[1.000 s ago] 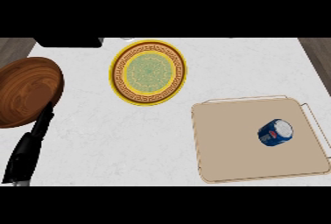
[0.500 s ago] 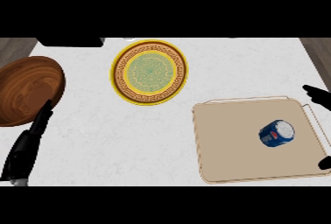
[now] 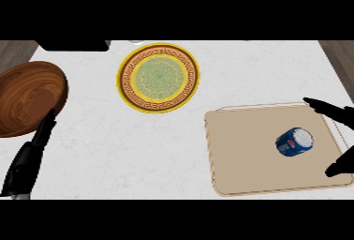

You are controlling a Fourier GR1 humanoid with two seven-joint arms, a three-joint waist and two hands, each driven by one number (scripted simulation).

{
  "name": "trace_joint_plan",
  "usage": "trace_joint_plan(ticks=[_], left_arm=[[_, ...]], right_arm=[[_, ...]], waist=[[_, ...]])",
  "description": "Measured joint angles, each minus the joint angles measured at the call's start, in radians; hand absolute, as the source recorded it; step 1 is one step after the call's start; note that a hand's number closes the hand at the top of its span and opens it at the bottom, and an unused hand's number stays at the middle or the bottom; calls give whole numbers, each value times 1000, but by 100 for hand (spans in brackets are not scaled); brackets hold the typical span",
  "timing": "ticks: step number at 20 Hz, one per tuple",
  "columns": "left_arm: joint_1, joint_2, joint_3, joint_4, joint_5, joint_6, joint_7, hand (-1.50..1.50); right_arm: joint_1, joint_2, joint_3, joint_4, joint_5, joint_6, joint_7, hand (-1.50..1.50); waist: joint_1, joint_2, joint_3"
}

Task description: Pick the can from the tray and place it in the plate

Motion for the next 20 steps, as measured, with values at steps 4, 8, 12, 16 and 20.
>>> trace_joint_plan(ticks=[4,8,12,16,20], left_arm=[[-14,-20,24,20,-16,-20,-3,0],[6,-35,36,-23,-38,-32,14,0],[-7,-46,60,-29,-52,-55,34,0],[3,-62,80,-33,-74,-77,25,0],[-11,-88,99,17,-96,-87,-14,0]], right_arm=[[-22,22,3,58,62,35,-55,-150],[-26,55,11,89,121,43,-79,-150],[-59,93,14,149,186,35,-101,-150],[-51,142,10,164,235,12,-116,-150],[-67,170,8,206,286,2,-150,150]], waist=[[-2,0,0],[-2,-1,0],[-2,-1,0],[-3,-1,0],[-4,-1,0]])
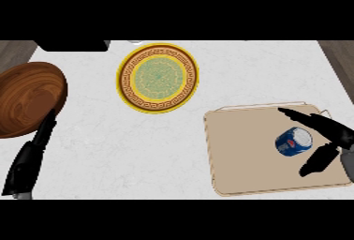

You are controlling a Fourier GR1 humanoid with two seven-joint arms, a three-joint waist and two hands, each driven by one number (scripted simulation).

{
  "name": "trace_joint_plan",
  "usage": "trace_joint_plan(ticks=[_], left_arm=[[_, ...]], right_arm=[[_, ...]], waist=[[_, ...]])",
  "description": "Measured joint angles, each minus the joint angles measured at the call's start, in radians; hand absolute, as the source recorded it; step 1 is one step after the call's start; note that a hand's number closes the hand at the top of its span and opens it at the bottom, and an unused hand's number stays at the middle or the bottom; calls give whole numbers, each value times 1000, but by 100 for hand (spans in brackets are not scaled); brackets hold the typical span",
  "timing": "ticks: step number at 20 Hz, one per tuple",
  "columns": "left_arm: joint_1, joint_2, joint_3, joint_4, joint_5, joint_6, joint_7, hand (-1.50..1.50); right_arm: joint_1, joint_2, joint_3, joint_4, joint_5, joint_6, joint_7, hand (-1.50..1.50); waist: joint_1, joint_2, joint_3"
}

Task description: Pick the can from the tray and place it in the plate

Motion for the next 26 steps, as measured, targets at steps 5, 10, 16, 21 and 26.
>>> trace_joint_plan(ticks=[5,10,16,21,26], left_arm=[[28,-15,17,-38,-11,-19,4,0],[12,-16,48,-43,-19,-50,18,0],[0,-33,23,-50,-37,-55,17,0],[-26,-42,13,-40,-44,-55,14,0],[-25,-42,21,-34,-41,-59,16,0]], right_arm=[[3,33,-19,27,20,-20,-62,150],[-13,46,-32,82,68,-55,-145,150],[-197,81,-12,195,228,-260,22,150],[-343,102,1,337,366,-467,130,150],[-454,113,-22,434,437,-670,155,150]], waist=[[0,0,0],[1,-2,-2],[39,10,-1],[59,19,1],[50,16,2]])
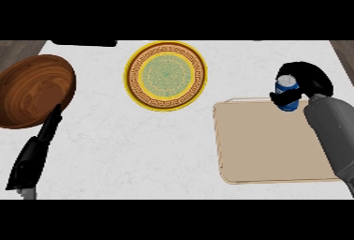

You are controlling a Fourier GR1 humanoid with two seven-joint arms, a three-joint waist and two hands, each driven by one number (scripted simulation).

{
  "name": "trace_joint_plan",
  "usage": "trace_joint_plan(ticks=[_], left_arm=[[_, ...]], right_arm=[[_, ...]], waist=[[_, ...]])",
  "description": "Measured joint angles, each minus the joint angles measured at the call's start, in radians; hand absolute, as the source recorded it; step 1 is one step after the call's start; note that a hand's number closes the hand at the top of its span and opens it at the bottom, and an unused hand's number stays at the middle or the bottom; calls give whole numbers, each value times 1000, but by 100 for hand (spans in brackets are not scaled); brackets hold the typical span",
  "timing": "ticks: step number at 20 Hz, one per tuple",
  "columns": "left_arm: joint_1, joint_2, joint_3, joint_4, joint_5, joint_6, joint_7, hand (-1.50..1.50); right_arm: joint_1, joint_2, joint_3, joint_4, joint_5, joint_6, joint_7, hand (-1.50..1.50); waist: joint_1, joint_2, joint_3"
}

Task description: Pick the can from the tray and place it in the plate

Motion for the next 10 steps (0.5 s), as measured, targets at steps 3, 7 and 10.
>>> trace_joint_plan(ticks=[3,7,10], left_arm=[[7,-5,1,5,-9,8,2,0],[9,-6,15,33,-8,9,-14,0],[24,4,29,35,5,-6,-28,0]], right_arm=[[-43,16,-8,14,25,-106,-9,150],[-88,10,-31,-16,17,-199,-81,150],[-112,31,-41,-81,-19,-211,-147,150]], waist=[[-12,-4,0],[-27,-9,-1],[-37,-14,-1]])
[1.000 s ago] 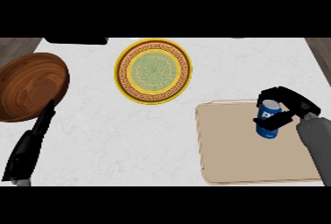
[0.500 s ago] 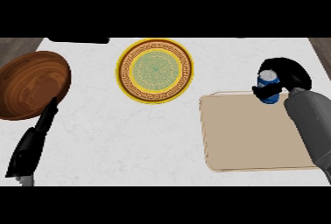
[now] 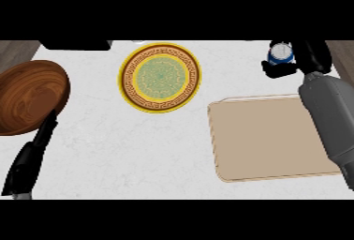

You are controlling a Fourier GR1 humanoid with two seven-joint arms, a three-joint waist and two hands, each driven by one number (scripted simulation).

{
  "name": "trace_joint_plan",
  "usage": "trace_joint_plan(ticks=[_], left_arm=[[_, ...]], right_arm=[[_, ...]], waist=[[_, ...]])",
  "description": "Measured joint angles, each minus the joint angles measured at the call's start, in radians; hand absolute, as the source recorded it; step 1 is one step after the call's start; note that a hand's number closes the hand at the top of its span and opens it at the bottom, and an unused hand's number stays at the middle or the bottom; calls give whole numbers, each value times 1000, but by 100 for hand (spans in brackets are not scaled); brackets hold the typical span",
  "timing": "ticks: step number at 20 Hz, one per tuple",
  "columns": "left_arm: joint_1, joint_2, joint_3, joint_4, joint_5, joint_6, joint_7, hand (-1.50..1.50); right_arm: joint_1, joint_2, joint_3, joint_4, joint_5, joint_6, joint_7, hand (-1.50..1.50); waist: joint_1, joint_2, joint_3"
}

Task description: Pick the can from the tray and place it in the plate

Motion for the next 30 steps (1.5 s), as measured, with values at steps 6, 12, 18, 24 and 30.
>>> trace_joint_plan(ticks=[6,12,18,24,30], left_arm=[[2,6,13,-30,0,-4,31,0],[4,1,21,-34,-8,-7,28,0],[-7,-13,15,-30,-23,-6,27,0],[-40,-18,10,-18,-23,-20,31,0],[-60,-27,-6,-28,-38,-23,48,0]], right_arm=[[-36,68,9,-126,-77,88,-59,150],[-109,159,45,-206,-95,171,24,150],[-219,289,56,-112,-80,134,100,150],[-338,368,81,86,-90,83,160,150],[-413,387,132,273,-149,47,162,150]], waist=[[-11,-5,0],[-10,-4,-1],[2,1,-1],[22,7,-1],[49,14,-1]])
